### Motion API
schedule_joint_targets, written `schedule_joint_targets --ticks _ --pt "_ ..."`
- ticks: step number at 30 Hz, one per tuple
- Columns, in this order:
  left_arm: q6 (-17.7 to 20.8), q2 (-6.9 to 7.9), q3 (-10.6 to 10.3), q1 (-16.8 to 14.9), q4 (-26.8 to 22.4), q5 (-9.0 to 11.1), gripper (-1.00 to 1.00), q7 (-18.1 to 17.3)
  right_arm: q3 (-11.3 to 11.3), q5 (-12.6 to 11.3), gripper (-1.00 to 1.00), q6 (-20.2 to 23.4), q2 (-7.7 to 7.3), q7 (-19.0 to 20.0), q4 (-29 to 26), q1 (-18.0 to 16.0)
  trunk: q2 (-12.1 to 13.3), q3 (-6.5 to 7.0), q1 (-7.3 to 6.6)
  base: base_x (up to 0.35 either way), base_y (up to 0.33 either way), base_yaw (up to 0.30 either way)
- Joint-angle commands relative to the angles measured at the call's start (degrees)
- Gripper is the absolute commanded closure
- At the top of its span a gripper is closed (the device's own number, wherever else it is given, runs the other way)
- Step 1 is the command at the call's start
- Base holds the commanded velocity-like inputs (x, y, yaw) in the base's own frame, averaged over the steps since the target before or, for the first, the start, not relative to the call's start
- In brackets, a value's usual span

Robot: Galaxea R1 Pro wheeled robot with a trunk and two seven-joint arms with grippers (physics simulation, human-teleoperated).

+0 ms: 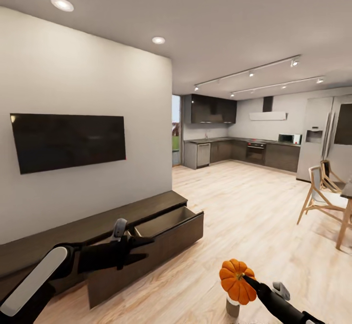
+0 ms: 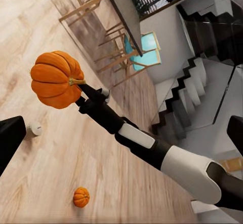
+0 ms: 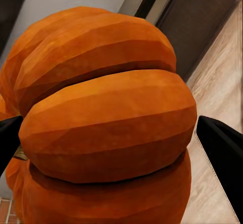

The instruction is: Place each of the two pumpkins and all three candles from the living room inside a cabinet in the living room (use any cabinet), then make sure every cabinet is closed, and position the cauldron so it is next to a table in the living room.

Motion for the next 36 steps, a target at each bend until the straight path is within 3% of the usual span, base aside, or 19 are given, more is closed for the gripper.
schedule_joint_targets --ticks 1,7,26,36 --pt "0.05 0.05 -0.04 -0.04 0.00 0.41 -1.00 0.34 0.26 -0.63 1.00 0.56 0.00 0.25 0.18 -0.11 -0.06 -0.02 0.01 -0.067 0.023 -0.236" --pt "0.02 0.05 -0.09 -0.04 0.09 0.41 -1.00 0.40 0.26 -0.63 1.00 0.47 0.00 0.26 0.17 -0.11 -0.06 0.25 0.01 -0.110 0.063 -0.168" --pt "-0.03 0.05 -0.06 -0.04 0.18 0.41 -1.00 0.41 0.26 -0.63 1.00 -0.47 -0.07 0.33 0.17 -0.11 -0.06 0.28 0.01 -0.116 0.089 -0.006" --pt "-0.03 0.05 -0.05 -0.04 0.17 0.33 -1.00 0.47 0.26 -0.63 1.00 -0.58 -0.08 0.35 0.17 -0.11 -0.06 0.74 0.01 0.021 0.047 -0.218"
